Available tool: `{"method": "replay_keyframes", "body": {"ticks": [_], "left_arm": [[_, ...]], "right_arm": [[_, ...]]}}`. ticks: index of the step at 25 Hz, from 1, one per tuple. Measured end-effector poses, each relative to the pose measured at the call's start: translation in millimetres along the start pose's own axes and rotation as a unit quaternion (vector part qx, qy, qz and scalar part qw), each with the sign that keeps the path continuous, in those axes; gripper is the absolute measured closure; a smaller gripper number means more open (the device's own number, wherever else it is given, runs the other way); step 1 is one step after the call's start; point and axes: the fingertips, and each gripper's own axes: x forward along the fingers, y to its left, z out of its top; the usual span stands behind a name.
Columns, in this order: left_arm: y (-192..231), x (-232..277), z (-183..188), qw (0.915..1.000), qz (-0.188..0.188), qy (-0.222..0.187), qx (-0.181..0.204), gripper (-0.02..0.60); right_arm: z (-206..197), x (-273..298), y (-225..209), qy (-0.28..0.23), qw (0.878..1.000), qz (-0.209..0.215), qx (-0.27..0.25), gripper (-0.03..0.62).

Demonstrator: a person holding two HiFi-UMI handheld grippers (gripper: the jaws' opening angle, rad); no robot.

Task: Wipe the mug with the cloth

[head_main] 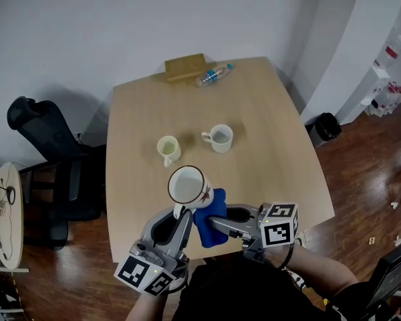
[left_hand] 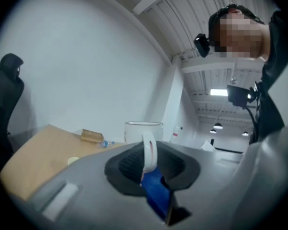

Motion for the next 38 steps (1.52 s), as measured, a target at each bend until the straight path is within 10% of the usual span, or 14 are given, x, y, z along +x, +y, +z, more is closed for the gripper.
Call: {"method": "replay_keyframes", "body": {"ticks": [7, 13, 16, 20, 22, 26, 38], "left_arm": [[79, -31, -57, 0.9813, 0.176, 0.055, 0.055, 0.522], [122, -58, -151, 0.9666, 0.238, 0.088, 0.037, 0.522], [133, -59, -191, 0.9600, 0.255, 0.115, 0.012, 0.522], [140, -51, -225, 0.9587, 0.245, 0.143, -0.003, 0.522], [140, -50, -236, 0.9585, 0.238, 0.157, -0.006, 0.522], [140, -60, -254, 0.9564, 0.230, 0.180, -0.014, 0.522], [133, -77, -268, 0.9585, 0.222, 0.178, 0.016, 0.522]], "right_arm": [[17, -58, -75, -0.027, 0.989, -0.147, 0.010, 0.490], [-13, -74, -132, 0.066, 0.966, -0.247, -0.025, 0.489], [-47, -52, -139, 0.116, 0.972, -0.203, 0.009, 0.488], [-72, -2, -106, 0.110, 0.989, 0.007, 0.101, 0.487], [-96, 0, -122, 0.129, 0.980, 0.036, 0.147, 0.485], [-156, -46, -202, 0.207, 0.955, -0.110, 0.180, 0.487], [-149, -111, -251, 0.141, 0.938, -0.267, 0.170, 0.461]]}}
